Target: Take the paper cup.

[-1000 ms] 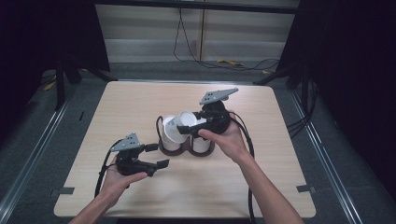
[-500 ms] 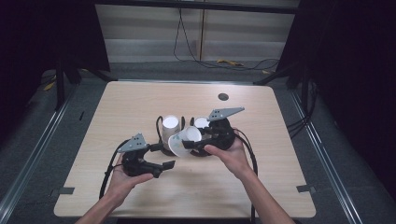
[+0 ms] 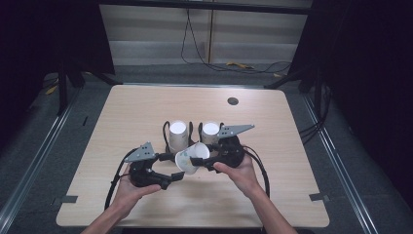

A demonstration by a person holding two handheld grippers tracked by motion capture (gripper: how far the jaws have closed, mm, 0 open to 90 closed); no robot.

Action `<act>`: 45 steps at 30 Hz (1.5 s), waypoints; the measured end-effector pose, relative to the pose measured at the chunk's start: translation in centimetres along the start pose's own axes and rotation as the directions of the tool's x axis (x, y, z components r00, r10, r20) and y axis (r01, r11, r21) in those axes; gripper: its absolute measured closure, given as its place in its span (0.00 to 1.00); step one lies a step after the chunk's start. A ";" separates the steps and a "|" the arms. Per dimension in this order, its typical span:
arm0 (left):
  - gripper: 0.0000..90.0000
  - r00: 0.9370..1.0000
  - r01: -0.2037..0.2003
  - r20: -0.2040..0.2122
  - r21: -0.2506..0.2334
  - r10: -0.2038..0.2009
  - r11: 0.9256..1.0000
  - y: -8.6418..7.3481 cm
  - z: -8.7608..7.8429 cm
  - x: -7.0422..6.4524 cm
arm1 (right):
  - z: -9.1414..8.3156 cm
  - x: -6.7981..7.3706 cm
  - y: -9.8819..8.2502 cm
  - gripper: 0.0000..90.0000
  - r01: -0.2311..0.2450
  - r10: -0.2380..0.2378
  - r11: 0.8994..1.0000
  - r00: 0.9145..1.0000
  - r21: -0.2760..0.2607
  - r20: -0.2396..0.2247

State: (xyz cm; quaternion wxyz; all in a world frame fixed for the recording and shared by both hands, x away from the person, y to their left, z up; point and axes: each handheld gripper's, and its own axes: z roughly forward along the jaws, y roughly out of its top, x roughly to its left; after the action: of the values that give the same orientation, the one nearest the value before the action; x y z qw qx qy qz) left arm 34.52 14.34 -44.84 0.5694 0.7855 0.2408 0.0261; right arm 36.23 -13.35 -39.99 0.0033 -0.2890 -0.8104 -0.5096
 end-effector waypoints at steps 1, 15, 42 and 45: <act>0.18 1.000 0.000 -0.001 0.001 0.000 1.000 0.0 0.0 0.0 | 0.1 0.0 -0.1 0.42 0.001 -0.001 1.000 1.000 0.000 -0.005; 0.17 1.000 -0.023 -0.004 -0.015 0.023 1.000 -0.4 0.0 0.0 | 1.3 -0.2 -1.4 0.41 -0.033 0.033 0.999 0.998 -0.003 -0.062; 0.18 0.995 -0.102 0.013 0.043 0.101 0.994 -1.3 1.0 -0.6 | 2.4 -0.1 -1.8 0.41 -0.082 0.077 0.996 0.984 -0.024 -0.163; 0.18 0.994 -0.109 0.011 0.043 0.109 0.993 -1.3 1.1 -0.6 | 2.4 0.0 -1.8 0.41 -0.084 0.079 0.996 0.982 -0.025 -0.171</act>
State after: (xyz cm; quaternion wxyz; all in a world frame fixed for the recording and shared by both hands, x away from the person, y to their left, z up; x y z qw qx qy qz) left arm 33.86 13.45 -46.30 0.5511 0.8097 0.1957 0.0485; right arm 36.11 -11.97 -42.62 0.0887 -0.2776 -0.7864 -0.5446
